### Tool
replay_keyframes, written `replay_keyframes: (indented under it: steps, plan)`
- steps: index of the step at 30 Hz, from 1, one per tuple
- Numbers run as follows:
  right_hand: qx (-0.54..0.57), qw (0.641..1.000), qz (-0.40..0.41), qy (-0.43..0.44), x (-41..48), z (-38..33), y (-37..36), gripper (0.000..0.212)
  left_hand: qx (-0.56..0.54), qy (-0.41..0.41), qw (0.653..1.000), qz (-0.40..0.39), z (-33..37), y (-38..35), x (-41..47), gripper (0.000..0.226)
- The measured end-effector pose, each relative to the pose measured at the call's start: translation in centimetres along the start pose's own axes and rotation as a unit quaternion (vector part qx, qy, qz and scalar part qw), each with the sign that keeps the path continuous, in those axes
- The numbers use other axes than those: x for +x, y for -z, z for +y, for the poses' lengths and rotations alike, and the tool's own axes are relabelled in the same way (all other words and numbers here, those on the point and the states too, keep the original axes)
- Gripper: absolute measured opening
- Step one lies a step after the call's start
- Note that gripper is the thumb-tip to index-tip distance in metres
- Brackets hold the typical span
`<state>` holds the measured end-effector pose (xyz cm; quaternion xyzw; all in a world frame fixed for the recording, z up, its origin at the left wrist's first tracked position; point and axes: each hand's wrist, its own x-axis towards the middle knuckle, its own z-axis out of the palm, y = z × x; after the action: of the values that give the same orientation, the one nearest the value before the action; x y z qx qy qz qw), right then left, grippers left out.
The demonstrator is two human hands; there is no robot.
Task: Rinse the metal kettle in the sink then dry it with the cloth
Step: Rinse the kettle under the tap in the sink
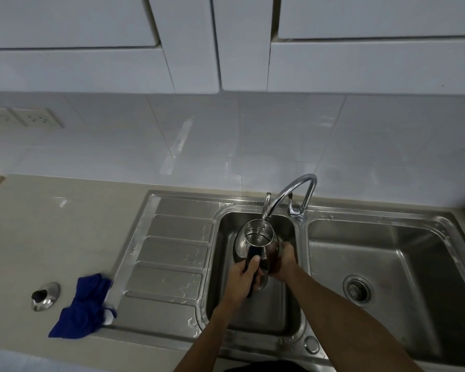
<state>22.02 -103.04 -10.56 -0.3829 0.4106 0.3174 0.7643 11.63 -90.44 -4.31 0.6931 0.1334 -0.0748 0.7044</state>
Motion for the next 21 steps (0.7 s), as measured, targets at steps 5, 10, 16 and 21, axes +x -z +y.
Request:
replay_keyframes:
  steps: [5, 10, 16, 21]
  plan:
    - [-0.006, 1.000, 0.005, -0.005, -0.3, -0.1, -0.2, 0.074, 0.003, -0.001, 1.000, 0.001, 0.0, 0.1, 0.0, 0.040]
    - [-0.007, 1.000, 0.027, 0.007, -0.5, -0.3, -0.3, 0.070, 0.001, -0.004, 1.000, 0.001, 0.1, 0.1, 0.0, 0.040]
    - [-0.017, 0.999, 0.027, 0.003, -0.1, -0.4, 0.1, 0.072, 0.002, -0.007, 1.000, 0.000, 0.1, 0.0, 0.1, 0.040]
    - [-0.008, 1.000, 0.016, 0.003, -1.0, -0.5, -0.3, 0.067, -0.002, -0.008, 1.000, 0.002, -0.1, -0.1, 0.1, 0.040]
